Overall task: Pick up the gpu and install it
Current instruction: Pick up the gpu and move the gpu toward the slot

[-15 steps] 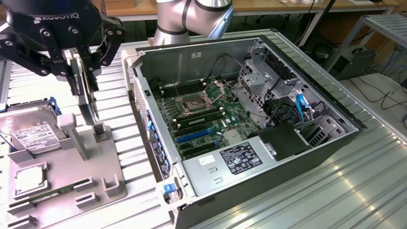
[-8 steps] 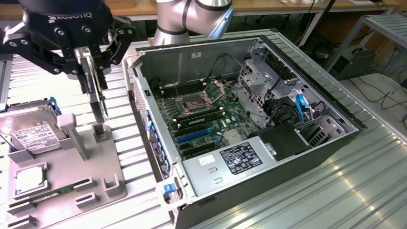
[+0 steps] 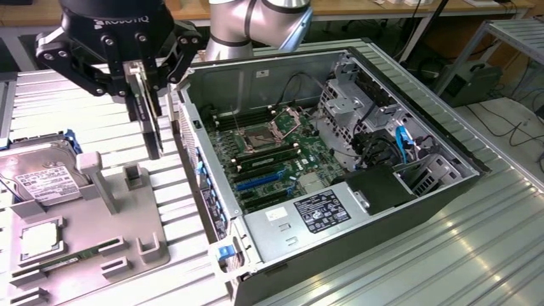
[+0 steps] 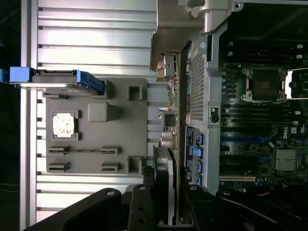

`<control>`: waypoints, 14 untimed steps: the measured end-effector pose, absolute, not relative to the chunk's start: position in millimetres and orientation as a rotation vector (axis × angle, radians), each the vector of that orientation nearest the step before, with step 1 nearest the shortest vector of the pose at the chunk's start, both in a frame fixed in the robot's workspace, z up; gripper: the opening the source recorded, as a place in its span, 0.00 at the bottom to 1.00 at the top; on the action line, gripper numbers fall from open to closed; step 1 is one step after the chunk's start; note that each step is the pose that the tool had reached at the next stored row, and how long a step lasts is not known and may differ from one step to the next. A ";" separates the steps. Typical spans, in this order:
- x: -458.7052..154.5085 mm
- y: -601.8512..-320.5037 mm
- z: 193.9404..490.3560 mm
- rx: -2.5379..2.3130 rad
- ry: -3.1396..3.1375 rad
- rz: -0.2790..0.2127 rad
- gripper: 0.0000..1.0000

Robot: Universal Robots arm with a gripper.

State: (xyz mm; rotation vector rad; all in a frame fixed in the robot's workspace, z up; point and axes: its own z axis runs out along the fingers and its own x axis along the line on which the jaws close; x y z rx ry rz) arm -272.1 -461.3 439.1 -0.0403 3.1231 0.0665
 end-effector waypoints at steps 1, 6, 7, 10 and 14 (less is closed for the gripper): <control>-270.1 -461.3 439.2 -0.040 3.123 0.066 0.28; -259.2 -461.3 439.2 -0.040 3.123 0.066 0.28; -257.3 -461.3 439.1 -0.040 3.123 0.066 0.28; -250.5 -461.3 439.2 -0.040 3.123 0.066 0.28; -242.5 -461.3 439.2 -0.040 3.123 0.066 0.28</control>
